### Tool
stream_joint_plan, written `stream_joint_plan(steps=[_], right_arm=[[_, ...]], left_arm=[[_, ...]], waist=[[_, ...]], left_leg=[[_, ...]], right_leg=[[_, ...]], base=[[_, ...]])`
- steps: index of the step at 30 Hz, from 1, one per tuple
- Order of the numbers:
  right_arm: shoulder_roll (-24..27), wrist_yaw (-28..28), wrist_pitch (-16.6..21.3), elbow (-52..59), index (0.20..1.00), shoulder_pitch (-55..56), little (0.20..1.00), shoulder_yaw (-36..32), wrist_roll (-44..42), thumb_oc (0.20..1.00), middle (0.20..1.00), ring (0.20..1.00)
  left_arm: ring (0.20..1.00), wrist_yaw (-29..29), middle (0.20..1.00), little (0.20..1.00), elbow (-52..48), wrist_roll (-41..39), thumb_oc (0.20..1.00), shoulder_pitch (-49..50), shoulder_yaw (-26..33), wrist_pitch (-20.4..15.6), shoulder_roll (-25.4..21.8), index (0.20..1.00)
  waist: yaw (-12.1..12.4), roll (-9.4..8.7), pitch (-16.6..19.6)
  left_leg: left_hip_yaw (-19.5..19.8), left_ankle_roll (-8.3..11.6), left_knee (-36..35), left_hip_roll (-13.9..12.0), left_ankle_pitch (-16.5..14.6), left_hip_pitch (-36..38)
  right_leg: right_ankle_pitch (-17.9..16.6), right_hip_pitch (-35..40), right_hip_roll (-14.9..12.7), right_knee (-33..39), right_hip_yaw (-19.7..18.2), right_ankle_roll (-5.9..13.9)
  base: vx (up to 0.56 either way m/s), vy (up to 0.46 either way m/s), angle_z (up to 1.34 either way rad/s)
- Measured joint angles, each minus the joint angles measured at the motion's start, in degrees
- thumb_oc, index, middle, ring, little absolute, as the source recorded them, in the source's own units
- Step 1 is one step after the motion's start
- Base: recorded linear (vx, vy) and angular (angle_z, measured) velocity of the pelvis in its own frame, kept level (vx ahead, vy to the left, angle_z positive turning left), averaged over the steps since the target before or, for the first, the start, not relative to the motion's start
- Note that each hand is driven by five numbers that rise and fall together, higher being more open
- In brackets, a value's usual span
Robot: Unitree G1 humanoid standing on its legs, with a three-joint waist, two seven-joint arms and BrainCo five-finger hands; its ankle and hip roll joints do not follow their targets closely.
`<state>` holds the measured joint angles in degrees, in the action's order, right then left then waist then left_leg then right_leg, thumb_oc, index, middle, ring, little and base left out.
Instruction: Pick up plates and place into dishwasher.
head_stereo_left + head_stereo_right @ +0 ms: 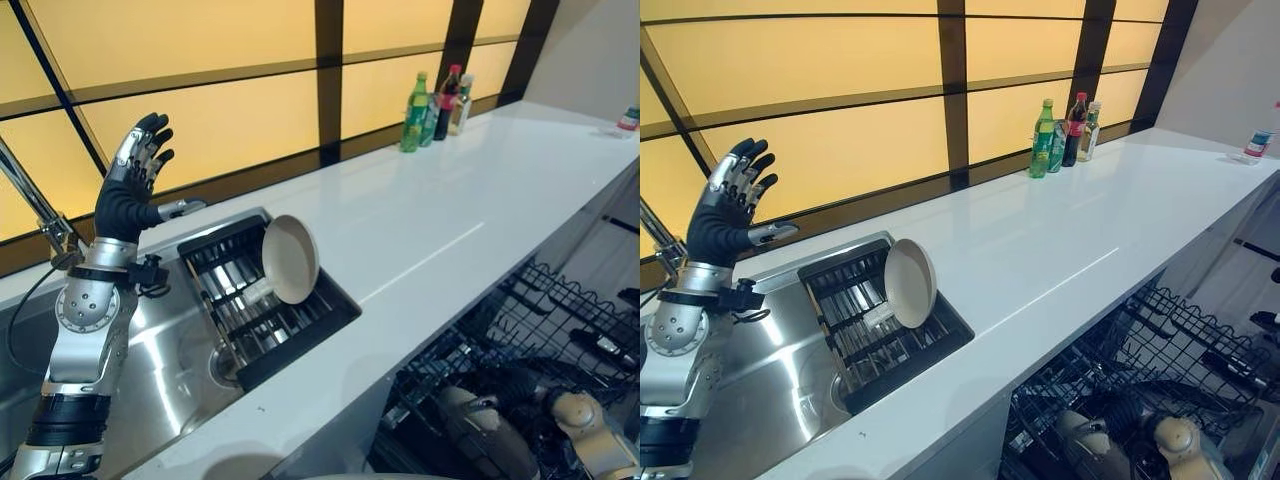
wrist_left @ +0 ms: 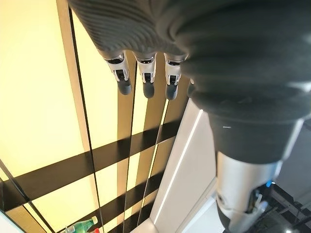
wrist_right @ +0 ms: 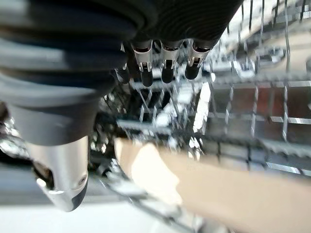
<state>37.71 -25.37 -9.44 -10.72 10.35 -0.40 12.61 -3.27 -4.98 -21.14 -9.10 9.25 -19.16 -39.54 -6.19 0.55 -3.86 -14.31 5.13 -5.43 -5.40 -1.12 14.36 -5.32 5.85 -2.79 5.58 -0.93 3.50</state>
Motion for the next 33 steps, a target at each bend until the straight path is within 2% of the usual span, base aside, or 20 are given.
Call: stream_joint_plan(steps=[7,11,14,16,17,18,19,20,21,22,23,24,25,26,28,29,32,33], right_arm=[[2.1,2.7,0.3,9.8,1.000,-0.2,1.000,-9.2,-4.0,1.000,1.000,1.000],[4.2,3.4,0.7,12.3,1.000,-0.2,1.000,-10.5,-5.5,1.000,1.000,1.000],[5.1,3.4,1.7,14.2,1.000,-0.3,1.000,-10.5,-7.5,1.000,1.000,1.000],[4.6,3.4,2.9,14.6,1.000,-2.1,1.000,-10.4,-9.2,1.000,1.000,1.000],[4.5,3.4,3.7,14.7,1.000,-3.1,1.000,-10.3,-10.1,1.000,1.000,1.000],[5.2,3.4,4.1,14.9,1.000,-4.3,1.000,-10.2,-10.2,1.000,1.000,1.000],[5.9,3.6,4.2,15.0,1.000,-5.6,1.000,-10.1,-10.6,1.000,1.000,1.000],[6.4,3.8,4.2,15.1,1.000,-7.0,1.000,-10.3,-11.1,1.000,1.000,1.000],[6.8,4.1,4.2,15.7,1.000,-7.8,1.000,-10.6,-11.4,1.000,1.000,1.000],[6.6,4.2,4.1,16.4,1.000,-7.8,1.000,-10.7,-12.4,1.000,1.000,1.000],[6.2,4.2,4.2,16.6,1.000,-7.9,1.000,-10.9,-12.9,1.000,1.000,1.000],[6.2,4.2,4.2,16.8,1.000,-6.9,1.000,-10.9,-13.4,1.000,1.000,1.000],[6.1,4.2,4.4,16.9,1.000,-5.9,1.000,-11.3,-13.4,1.000,1.000,1.000],[5.8,4.2,4.5,16.4,1.000,-5.5,1.000,-12.6,-13.5,1.000,1.000,1.000],[5.8,4.1,4.5,16.5,1.000,-5.1,1.000,-13.4,-14.1,1.000,1.000,1.000],[5.7,4.1,4.5,16.6,1.000,-4.9,1.000,-13.3,-14.5,1.000,1.000,1.000],[5.7,3.9,4.6,16.9,1.000,-2.9,1.000,-13.4,-15.6,1.000,1.000,1.000],[5.6,3.6,4.6,16.9,1.000,-2.8,1.000,-13.3,-15.6,1.000,1.000,1.000]], left_arm=[[1.000,4.8,1.000,1.000,4.1,14.1,1.000,1.4,0.0,-6.0,-6.3,1.000],[1.000,8.4,1.000,1.000,4.2,22.0,1.000,3.6,0.1,-9.2,-7.3,1.000],[1.000,11.8,1.000,1.000,4.2,26.6,1.000,4.7,0.2,-10.4,-10.2,1.000],[1.000,14.4,1.000,1.000,4.7,29.4,1.000,4.7,1.5,-11.2,-11.2,1.000],[1.000,15.8,1.000,1.000,5.0,30.9,1.000,4.9,1.5,-11.7,-11.8,1.000],[1.000,16.9,1.000,1.000,5.0,32.2,1.000,6.3,1.5,-12.0,-12.2,1.000],[1.000,17.9,1.000,1.000,4.8,33.8,1.000,8.1,1.5,-12.2,-12.3,1.000],[1.000,18.2,1.000,1.000,4.8,35.2,1.000,9.1,1.5,-12.2,-12.3,1.000],[1.000,18.4,1.000,1.000,4.6,36.2,1.000,9.0,1.5,-12.2,-12.5,1.000],[1.000,18.7,1.000,1.000,4.4,36.2,1.000,9.0,1.7,-12.3,-12.4,1.000],[1.000,19.1,1.000,1.000,3.9,36.2,1.000,9.2,2.0,-12.2,-12.0,1.000],[1.000,19.3,1.000,1.000,3.8,36.2,1.000,9.2,1.7,-12.2,-12.1,1.000],[1.000,19.3,1.000,1.000,3.7,36.3,1.000,9.0,1.5,-12.2,-13.1,1.000],[1.000,19.7,1.000,1.000,3.9,36.6,1.000,8.7,1.0,-12.0,-12.6,1.000],[1.000,19.6,1.000,1.000,3.5,38.2,1.000,8.6,1.0,-11.6,-13.5,1.000],[1.000,19.7,1.000,1.000,3.6,38.5,1.000,8.6,1.0,-11.5,-13.3,1.000],[1.000,20.5,1.000,1.000,3.6,39.7,1.000,8.8,1.0,-11.4,-13.4,1.000],[1.000,21.3,1.000,1.000,3.6,40.8,1.000,8.8,1.0,-11.3,-13.5,1.000]], waist=[[-1.3,0.38,-0.1],[-2.4,1.06,-0.4],[-2.2,0.79,-0.8],[-0.8,-1.74,-2.7],[-0.5,-3.49,-3.8],[0.5,-3.96,-4.0],[1.8,-3.48,-4.0],[2.8,-2.37,-4.3],[2.8,-0.23,-4.6],[3.9,0.67,-5.0],[4.6,2.27,-5.7],[3.6,2.04,-5.5],[2.8,-0.03,-4.6],[2.1,0.53,-4.6],[1.5,1.52,-4.6],[0.7,1.79,-4.6],[-0.8,2.35,-4.3],[-0.8,2.34,-4.2]], left_leg=[[-1.4,0.22,0.0,-0.5,-0.1,0.1],[-1.9,0.25,0.3,-0.7,-0.1,0.4],[-2.1,1.29,2.8,-1.0,-0.7,0.0],[3.4,1.43,9.9,-0.9,-0.9,-2.5],[8.1,0.85,14.4,-0.2,-1.5,-5.5],[13.3,-1.65,13.8,2.0,-2.8,-5.9],[17.1,-3.86,11.0,4.6,-4.1,-5.2],[19.3,-6.11,8.3,6.9,-5.7,-4.1],[20.0,-7.59,6.7,8.0,-6.3,-3.6],[18.8,-8.07,5.5,7.4,-5.8,-3.8],[15.4,-6.86,5.1,5.5,-4.1,-3.4],[14.2,-6.70,4.3,5.4,-3.9,-2.8],[13.9,-5.87,4.2,7.0,-3.8,-2.8],[14.9,-5.96,4.4,7.0,-3.8,-3.1],[15.9,-6.29,3.4,7.2,-3.1,-3.6],[15.6,-5.73,3.1,7.2,-2.4,-3.9],[14.4,-5.85,2.1,7.1,-2.4,-3.8],[14.2,-6.15,1.9,7.1,-2.0,-3.7]], right_leg=[[-0.2,-0.5,0.7,0.0,-1.3,-0.25],[-0.2,-0.6,1.0,0.0,-1.4,-0.33],[0.4,-1.2,1.5,-0.7,-1.9,-1.66],[0.9,-2.5,1.3,-3.4,-4.9,-2.38],[0.6,-3.2,1.0,-4.3,-8.2,-2.89],[-0.1,-4.8,1.2,-5.2,-10.5,-3.06],[-0.8,-6.4,1.8,-5.4,-13.5,-2.79],[-0.8,-8.0,2.6,-5.7,-15.0,-2.69],[-0.8,-9.2,3.8,-5.7,-14.9,-2.57],[-0.3,-9.6,4.2,-6.0,-13.9,-1.31],[1.3,-11.8,5.2,-14.3,-10.5,-1.85],[4.2,-12.6,4.6,-21.3,-8.2,-0.85],[9.7,-12.4,2.6,-21.8,-8.5,-1.78],[8.7,-11.9,2.7,-19.5,-8.1,-2.16],[5.6,-11.4,2.6,-15.3,-8.0,-1.60],[3.9,-10.9,2.5,-13.6,-7.9,-1.78],[2.0,-10.1,2.1,-9.3,-7.4,-1.10],[1.3,-10.0,1.5,-8.1,-5.9,-0.90]], base=[[-0.03,-0.078,-0.09],[-0.03,-0.120,-0.07],[-0.02,-0.092,-0.22],[0.00,0.056,-0.36],[-0.02,0.151,-0.59],[-0.04,0.173,-0.90],[-0.06,0.227,-1.22],[-0.12,0.237,-1.20],[-0.12,0.247,-1.18],[-0.14,0.290,-1.04],[-0.09,0.276,-0.91],[-0.09,0.279,-0.50],[-0.07,0.236,-0.30],[-0.07,0.216,-0.43],[-0.06,0.172,-0.53],[-0.07,0.132,-0.36],[-0.07,0.080,-0.31],[-0.08,0.039,-0.35]])
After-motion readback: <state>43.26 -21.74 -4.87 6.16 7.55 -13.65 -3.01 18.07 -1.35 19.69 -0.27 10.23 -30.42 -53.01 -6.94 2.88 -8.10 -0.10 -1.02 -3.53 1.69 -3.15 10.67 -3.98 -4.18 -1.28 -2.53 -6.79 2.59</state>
